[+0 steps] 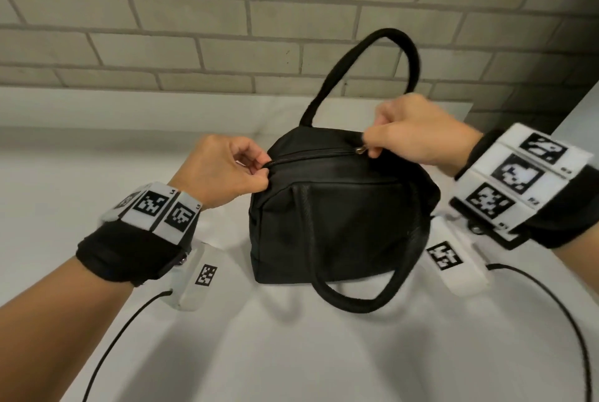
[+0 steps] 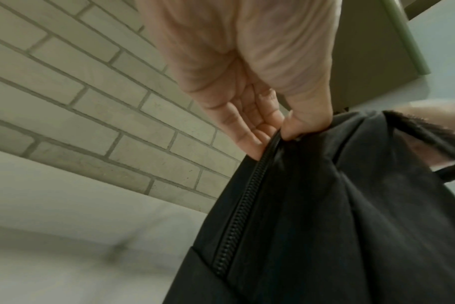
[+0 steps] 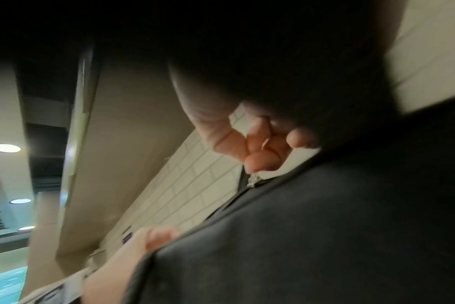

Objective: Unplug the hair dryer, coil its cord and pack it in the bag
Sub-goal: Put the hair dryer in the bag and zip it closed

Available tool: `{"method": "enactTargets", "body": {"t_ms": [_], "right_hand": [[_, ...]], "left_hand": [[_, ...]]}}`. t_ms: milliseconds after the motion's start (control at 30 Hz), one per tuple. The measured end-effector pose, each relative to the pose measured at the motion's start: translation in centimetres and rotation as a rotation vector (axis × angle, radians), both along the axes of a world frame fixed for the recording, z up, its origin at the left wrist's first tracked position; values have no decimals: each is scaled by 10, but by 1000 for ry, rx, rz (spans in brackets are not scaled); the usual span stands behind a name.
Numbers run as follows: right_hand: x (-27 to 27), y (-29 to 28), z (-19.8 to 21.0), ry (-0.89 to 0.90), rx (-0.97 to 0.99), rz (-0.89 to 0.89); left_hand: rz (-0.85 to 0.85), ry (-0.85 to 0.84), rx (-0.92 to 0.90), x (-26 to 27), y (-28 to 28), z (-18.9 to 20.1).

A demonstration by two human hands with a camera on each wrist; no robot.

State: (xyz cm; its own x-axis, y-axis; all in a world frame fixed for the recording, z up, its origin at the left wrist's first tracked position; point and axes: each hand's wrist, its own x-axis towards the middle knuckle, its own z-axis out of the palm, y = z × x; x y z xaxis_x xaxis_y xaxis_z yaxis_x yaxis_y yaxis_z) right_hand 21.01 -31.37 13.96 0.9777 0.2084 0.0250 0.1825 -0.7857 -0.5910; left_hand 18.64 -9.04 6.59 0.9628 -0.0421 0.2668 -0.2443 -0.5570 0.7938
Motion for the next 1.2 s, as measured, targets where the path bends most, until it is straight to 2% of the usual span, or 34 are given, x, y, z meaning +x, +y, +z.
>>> {"method": "enactTargets", "body": {"t_ms": [167, 267, 367, 567, 667, 767, 800, 867, 900, 933, 967, 1000, 1100, 1167, 1200], "right_hand": [[7, -65, -9, 94, 45, -136], [7, -90, -31, 169, 91, -203], [5, -108, -63, 233, 231, -295], [-1, -113, -142, 405, 416, -396], [2, -104, -148, 421, 470, -423], [3, -102, -138, 346, 430, -379], [-2, -101, -137, 247, 352, -342], [-17, -97, -133, -72, 105, -269], [-23, -95, -129, -212, 49, -190], [-28, -91, -124, -267, 52, -115], [-30, -89, -119, -235, 121, -68], [-33, -86, -116, -111, 253, -71], [-29, -77, -115, 326, 822, -176], [-27, -71, -116, 392, 1041, -129], [-29, -66, -114, 350, 1051, -79]], "left_hand": [[50, 44, -32, 4, 11, -6], [66, 38, -26, 4, 11, -6], [85, 35, -24, 1, 12, -6], [88, 11, -18, -4, 10, -9], [88, 11, -27, -5, 8, -11], [100, 2, -53, -7, 6, -11], [114, -5, -63, -8, 6, -12], [145, -26, -96, -11, 5, -14], [156, -39, -109, -14, 4, -16], [163, -54, -112, -16, 3, -17], [169, -61, -109, -17, 2, -17], [177, -69, -92, -18, 1, -18], [253, -92, -88, -22, -6, -21], [258, -12, -176, -26, -15, -26], [225, 47, -188, -29, -20, -30]]}}
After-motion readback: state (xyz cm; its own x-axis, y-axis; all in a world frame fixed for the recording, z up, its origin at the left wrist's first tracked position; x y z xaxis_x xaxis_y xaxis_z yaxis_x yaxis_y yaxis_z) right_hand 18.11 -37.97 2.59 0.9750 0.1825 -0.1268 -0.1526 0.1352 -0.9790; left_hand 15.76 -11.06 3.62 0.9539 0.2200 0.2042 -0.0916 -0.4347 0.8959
